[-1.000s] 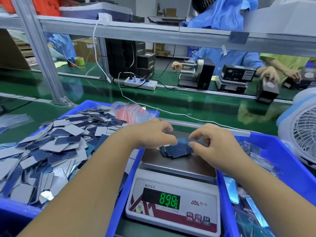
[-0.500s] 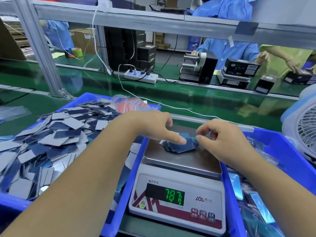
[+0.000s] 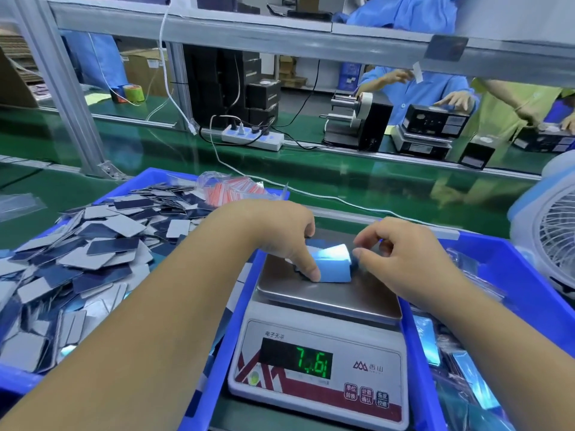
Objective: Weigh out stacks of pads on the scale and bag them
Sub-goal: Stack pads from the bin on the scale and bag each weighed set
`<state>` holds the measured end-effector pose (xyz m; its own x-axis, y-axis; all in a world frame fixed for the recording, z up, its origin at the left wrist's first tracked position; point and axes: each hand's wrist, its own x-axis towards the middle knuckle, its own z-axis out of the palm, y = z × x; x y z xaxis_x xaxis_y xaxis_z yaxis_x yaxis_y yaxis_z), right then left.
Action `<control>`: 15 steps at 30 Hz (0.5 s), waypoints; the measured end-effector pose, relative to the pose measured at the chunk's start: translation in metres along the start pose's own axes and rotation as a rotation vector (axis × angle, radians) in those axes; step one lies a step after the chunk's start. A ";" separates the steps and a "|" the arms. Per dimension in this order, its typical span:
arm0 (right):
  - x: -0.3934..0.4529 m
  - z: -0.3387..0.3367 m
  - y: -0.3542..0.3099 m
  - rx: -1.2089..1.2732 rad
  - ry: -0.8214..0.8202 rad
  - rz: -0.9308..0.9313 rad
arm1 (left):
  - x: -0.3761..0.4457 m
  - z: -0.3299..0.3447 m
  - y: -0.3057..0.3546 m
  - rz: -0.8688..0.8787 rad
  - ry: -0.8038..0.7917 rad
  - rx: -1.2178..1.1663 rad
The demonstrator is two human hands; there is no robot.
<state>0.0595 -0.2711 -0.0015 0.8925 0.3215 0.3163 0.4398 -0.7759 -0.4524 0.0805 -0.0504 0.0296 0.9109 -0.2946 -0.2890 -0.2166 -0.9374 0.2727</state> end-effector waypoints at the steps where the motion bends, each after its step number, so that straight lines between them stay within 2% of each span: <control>1: 0.000 0.000 0.000 -0.002 -0.006 -0.004 | 0.001 -0.002 0.002 -0.007 -0.006 0.003; 6: 0.000 0.001 -0.001 -0.004 -0.050 0.006 | 0.003 -0.009 0.010 -0.042 -0.059 0.052; 9: -0.001 0.002 -0.001 0.026 -0.141 0.042 | 0.004 -0.010 0.013 -0.046 -0.064 0.050; 12: 0.000 0.005 -0.002 -0.076 -0.222 0.029 | 0.004 -0.010 0.015 -0.044 -0.077 0.048; 15: 0.001 0.005 -0.003 -0.116 -0.216 0.040 | 0.003 -0.010 0.017 -0.040 -0.093 0.026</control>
<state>0.0598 -0.2659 -0.0036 0.9150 0.3885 0.1090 0.4008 -0.8433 -0.3581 0.0827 -0.0651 0.0423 0.8828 -0.2717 -0.3833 -0.1911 -0.9530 0.2353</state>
